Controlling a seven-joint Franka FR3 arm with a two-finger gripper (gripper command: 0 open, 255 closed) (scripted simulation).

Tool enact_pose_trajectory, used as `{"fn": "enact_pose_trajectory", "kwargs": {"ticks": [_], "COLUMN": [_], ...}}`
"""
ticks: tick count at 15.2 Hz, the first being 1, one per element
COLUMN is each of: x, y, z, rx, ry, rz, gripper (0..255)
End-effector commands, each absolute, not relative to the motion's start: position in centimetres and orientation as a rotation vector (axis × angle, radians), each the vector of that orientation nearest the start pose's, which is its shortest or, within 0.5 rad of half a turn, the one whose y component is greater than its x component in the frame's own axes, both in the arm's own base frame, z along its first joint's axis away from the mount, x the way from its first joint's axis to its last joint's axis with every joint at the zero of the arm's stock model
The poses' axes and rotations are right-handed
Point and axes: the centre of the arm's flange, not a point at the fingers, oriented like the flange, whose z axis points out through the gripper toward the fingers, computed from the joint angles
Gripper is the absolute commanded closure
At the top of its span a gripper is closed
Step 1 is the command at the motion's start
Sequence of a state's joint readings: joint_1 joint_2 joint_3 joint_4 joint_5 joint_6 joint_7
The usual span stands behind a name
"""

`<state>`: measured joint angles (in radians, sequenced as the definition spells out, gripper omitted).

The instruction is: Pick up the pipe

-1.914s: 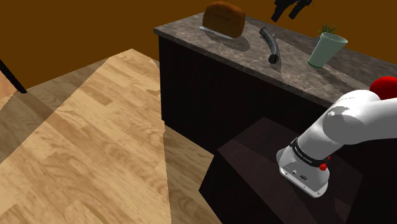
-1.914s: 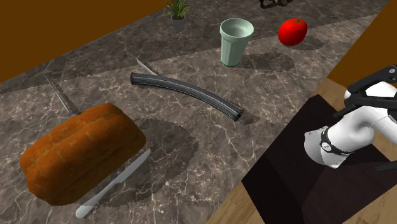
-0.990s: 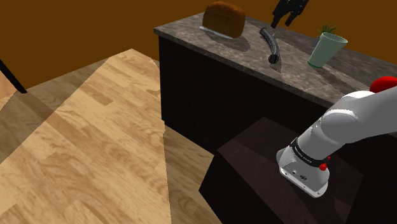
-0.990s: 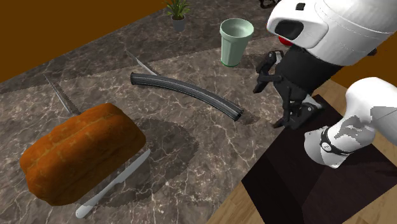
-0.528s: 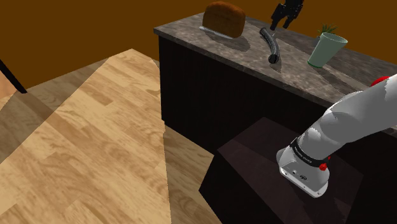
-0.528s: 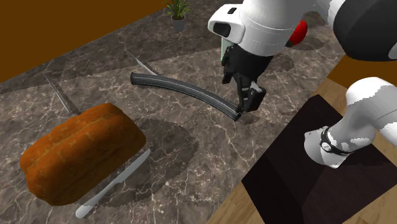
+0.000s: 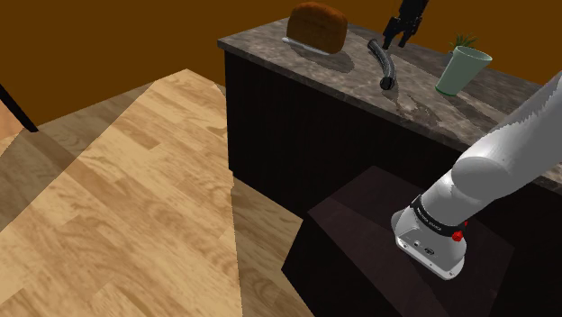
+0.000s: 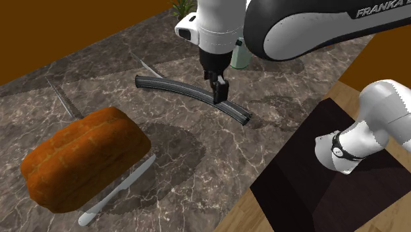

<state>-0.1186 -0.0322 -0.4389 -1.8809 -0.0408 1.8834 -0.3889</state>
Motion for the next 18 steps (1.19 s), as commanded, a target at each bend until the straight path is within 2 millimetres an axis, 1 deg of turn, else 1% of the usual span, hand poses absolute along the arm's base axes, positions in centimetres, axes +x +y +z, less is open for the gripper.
{"fn": "enact_pose_trajectory", "kwargs": {"ticks": [1,6,7,14,16,17,18], "x": [47.8,50.2,50.4,50.4,50.4,50.5,50.5], "y": [-32.1,-37.9,-38.5,-38.5,-38.5,-38.5,-38.5], "z": [50.9,47.9,47.6,43.9,43.6,43.6,43.6], "rx": [-3.166,-3.157,-3.156,-3.156,-3.156,-3.156,-3.156], "ry": [0.251,0.261,0.263,0.263,0.263,0.263,0.263], "rz": [0.0,0.065,0.072,0.072,0.072,0.072,0.072], "gripper": [0,0,0,0,0,255,255]}}
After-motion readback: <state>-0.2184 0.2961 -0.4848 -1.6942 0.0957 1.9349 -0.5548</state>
